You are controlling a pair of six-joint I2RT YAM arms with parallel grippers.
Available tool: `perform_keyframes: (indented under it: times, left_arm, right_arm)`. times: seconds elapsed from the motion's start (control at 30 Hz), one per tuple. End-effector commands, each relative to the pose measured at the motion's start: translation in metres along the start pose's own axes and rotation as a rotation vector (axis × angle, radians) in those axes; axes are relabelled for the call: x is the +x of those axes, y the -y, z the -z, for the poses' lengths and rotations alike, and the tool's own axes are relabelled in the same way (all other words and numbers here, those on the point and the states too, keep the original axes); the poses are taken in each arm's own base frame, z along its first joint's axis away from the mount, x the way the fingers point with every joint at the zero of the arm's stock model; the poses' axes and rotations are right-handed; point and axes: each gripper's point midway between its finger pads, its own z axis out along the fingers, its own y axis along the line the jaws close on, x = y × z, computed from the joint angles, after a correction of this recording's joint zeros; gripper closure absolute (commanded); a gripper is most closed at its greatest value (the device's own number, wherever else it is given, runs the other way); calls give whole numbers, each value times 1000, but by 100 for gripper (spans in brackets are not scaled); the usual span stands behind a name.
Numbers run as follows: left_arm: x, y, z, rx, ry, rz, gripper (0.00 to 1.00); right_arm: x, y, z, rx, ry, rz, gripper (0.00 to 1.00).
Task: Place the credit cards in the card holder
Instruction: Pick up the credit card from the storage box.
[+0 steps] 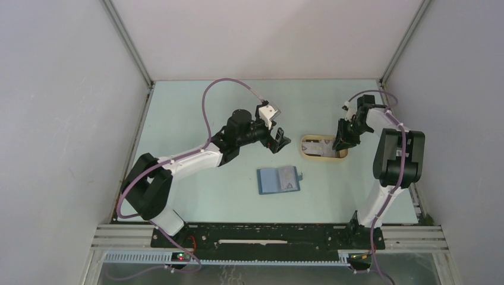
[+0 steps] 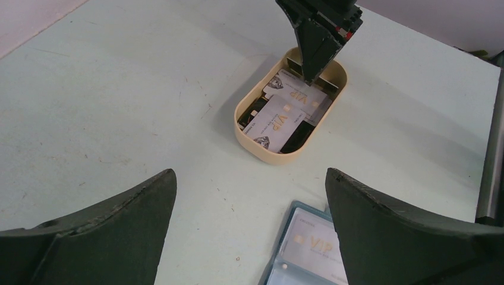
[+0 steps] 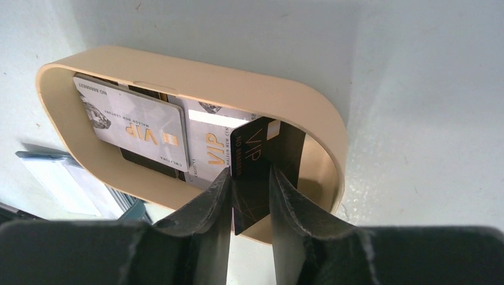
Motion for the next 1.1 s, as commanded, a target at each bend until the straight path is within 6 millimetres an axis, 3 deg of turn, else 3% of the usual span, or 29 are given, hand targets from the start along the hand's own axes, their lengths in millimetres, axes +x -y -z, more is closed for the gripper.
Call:
perform_keyframes:
  times: [0.0,0.2,0.43,0.6,0.87,1.07]
  left_arm:
    - [-13,0,0,8,37,-6,0]
    - [-13,-1,0,6,37,-6,0]
    - [-14,-1,1,6,38,-6,0]
    - [-13,0,1,8,37,-6,0]
    - [-20,3,8,11,73,-9,0]
    - [-33,4,30,21,153,38,0]
  right_arm:
    - [-15,9,16,10,77,10,67]
    - [-16,17,24,13,96,-12,79]
    - [-18,23,29,35,110,-4,99]
    - [-24,14,43,11,157,30,100]
    - [-26,-26,94,-162,290,210,100]
    - [-10,-79,130,-411,393,368,100]
